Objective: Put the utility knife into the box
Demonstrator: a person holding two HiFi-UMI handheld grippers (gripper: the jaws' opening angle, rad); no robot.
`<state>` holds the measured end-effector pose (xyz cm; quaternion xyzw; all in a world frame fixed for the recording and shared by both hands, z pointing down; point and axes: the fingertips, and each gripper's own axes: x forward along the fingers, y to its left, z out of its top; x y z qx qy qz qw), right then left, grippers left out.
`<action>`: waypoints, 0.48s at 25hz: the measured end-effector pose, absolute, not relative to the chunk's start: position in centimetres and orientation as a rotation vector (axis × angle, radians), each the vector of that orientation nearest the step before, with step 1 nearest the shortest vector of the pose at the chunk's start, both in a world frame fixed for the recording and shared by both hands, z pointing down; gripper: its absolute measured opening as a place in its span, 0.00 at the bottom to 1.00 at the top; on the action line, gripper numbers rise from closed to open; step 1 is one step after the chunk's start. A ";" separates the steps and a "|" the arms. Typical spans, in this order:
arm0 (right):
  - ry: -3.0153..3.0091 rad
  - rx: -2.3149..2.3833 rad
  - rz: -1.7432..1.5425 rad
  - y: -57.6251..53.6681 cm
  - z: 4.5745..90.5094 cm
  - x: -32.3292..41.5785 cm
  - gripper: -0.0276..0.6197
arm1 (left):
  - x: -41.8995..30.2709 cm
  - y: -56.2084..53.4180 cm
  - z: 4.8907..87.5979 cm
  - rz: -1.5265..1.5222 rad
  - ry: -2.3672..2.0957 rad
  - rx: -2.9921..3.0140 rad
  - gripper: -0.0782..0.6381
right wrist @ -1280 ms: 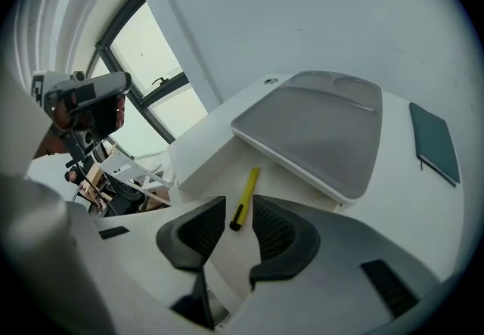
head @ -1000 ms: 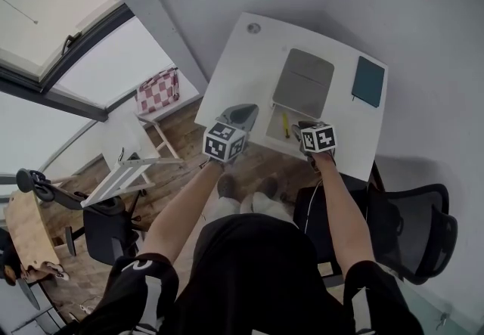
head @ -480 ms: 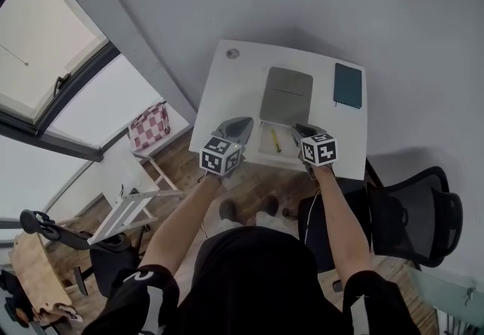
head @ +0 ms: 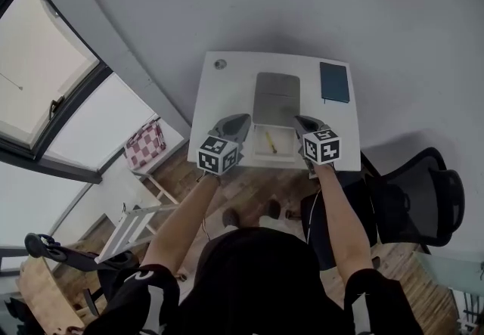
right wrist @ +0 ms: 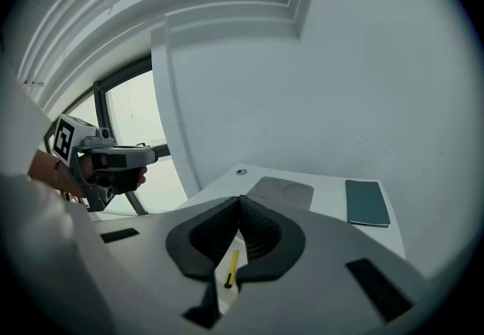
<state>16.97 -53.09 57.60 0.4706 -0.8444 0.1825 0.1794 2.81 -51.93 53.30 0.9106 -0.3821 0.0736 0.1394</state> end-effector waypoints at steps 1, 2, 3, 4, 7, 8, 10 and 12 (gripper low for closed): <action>-2.390 1.343 0.512 -53.0 57.2 17.1 0.06 | 2.8 -51.9 53.1 0.208 -1.100 2.639 0.14; -2.394 1.354 0.511 -52.8 56.8 17.1 0.06 | 2.8 -51.9 52.9 0.205 -1.094 2.643 0.15; -2.401 1.360 0.514 -52.5 56.5 17.1 0.06 | 2.8 -51.8 52.8 0.202 -1.089 2.647 0.15; -2.411 1.361 0.519 -52.3 56.1 17.0 0.06 | 2.8 -51.8 52.6 0.200 -1.082 2.650 0.15; -2.439 1.361 0.520 -51.8 55.0 16.6 0.06 | 2.7 -51.8 52.1 0.189 -1.063 2.664 0.15; -2.444 1.364 0.513 -51.7 54.8 16.6 0.06 | 2.8 -51.7 52.0 0.184 -1.056 2.669 0.14; -2.446 1.376 0.494 -51.4 54.3 16.7 0.06 | 3.1 -51.6 51.8 0.176 -1.041 2.678 0.15; -2.447 1.389 0.483 -51.1 53.9 16.7 0.06 | 3.4 -51.4 51.6 0.177 -1.028 2.688 0.14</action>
